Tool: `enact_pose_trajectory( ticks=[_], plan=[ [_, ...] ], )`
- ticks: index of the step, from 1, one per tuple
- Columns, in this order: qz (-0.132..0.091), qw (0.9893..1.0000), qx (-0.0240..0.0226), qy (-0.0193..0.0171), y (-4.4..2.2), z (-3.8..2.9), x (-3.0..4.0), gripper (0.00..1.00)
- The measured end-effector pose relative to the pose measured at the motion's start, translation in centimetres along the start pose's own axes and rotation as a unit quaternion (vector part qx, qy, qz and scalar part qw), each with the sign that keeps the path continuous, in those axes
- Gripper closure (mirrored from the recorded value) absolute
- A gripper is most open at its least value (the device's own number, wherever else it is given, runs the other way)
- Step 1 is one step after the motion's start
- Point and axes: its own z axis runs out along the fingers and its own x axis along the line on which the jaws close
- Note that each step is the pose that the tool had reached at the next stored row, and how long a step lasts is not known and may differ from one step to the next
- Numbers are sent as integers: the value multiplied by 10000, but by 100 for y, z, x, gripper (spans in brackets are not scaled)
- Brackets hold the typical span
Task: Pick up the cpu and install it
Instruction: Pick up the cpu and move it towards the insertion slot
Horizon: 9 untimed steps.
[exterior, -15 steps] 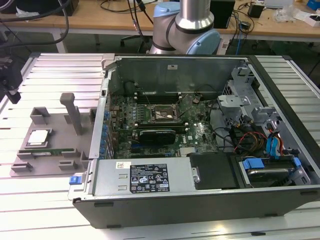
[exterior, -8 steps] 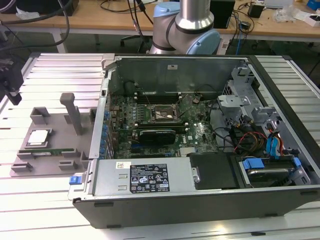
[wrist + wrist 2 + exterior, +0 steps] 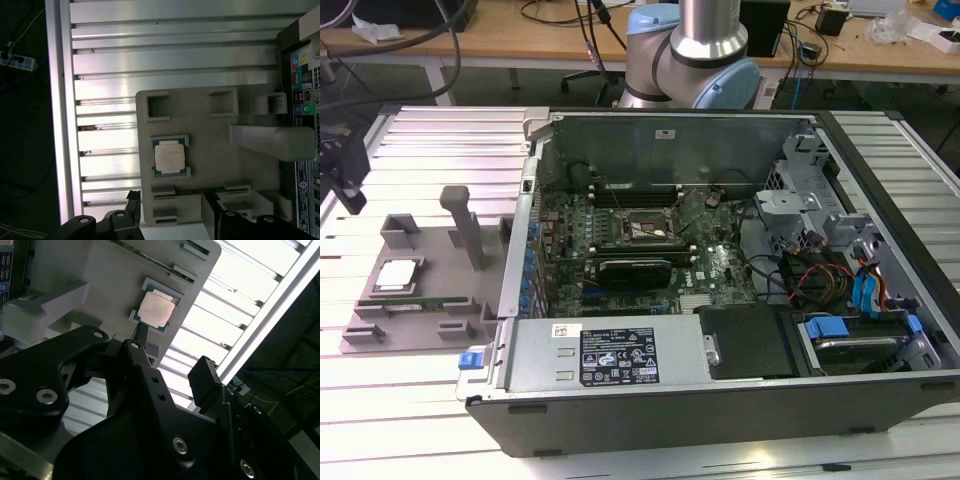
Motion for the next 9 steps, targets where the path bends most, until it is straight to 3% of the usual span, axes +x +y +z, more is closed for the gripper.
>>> enact_pose_trajectory(
  ticks=[9],
  plan=[
    [0,10000,0,0,1,54,1,40]
  ],
)
